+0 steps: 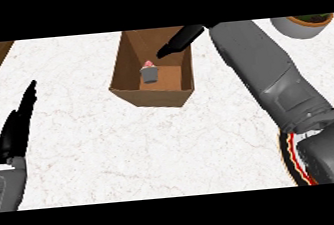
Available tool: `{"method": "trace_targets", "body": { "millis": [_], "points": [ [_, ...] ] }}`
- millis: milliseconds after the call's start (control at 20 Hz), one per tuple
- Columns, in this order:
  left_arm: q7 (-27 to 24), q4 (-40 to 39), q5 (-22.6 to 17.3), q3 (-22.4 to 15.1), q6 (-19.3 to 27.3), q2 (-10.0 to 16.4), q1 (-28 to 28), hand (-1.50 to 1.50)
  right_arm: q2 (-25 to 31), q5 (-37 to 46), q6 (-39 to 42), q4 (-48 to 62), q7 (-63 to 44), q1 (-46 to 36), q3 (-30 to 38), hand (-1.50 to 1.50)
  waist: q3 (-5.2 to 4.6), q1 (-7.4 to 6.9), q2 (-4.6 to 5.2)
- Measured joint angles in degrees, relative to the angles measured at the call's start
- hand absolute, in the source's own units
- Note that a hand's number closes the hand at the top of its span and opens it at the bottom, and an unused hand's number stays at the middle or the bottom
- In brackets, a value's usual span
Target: Pick the cupcake from the plate and place it in the cardboard box
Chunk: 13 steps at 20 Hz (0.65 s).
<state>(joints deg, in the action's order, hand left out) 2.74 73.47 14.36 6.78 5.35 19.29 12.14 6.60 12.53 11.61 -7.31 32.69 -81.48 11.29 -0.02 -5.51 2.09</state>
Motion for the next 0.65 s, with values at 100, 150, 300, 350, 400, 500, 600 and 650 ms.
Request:
{"method": "trace_targets", "body": {
  "millis": [100,150,300,350,400,500,600,650],
  "points": [
    [0.45,0.59,0.01,0.03,-0.02,0.07,0.00,0.00,2.68,-0.47,1.57,0.29,-0.22,0.14,0.66,-1.50,0.02,0.11,0.05],
    [0.47,0.76,-0.19,0.17,-0.27,0.22,-0.12,0.00,4.08,-0.49,2.45,0.42,-0.10,0.44,0.79,-1.50,0.03,0.11,0.10],
    [0.38,1.10,-0.32,0.40,-0.35,0.38,-0.17,0.00,8.39,-0.16,5.11,0.78,0.90,1.89,0.73,-1.50,0.06,0.03,0.37],
    [0.24,1.09,-0.34,0.34,-0.31,0.20,0.02,0.00,9.50,0.00,5.70,0.82,1.36,2.29,0.67,-1.50,0.07,-0.11,0.54],
    [0.13,1.12,-0.08,0.10,0.03,-0.15,-0.13,0.00,10.73,0.07,6.62,0.84,1.68,2.51,0.67,-1.50,0.08,-0.16,0.60],
    [0.06,1.13,0.14,-0.05,0.26,-0.38,-0.10,0.00,12.84,0.46,8.23,0.90,2.70,3.35,0.43,-1.50,0.10,-0.31,0.74],
    [0.30,1.66,0.25,-0.30,0.26,-0.55,-0.08,0.00,15.42,1.20,10.70,0.95,3.61,4.05,-0.18,-1.50,0.14,-0.53,0.85],
    [0.27,1.92,0.28,-0.56,0.15,-0.72,-0.22,0.00,16.36,1.62,11.62,0.96,3.91,4.21,-0.55,-1.50,0.16,-0.76,0.92]
  ]
}}
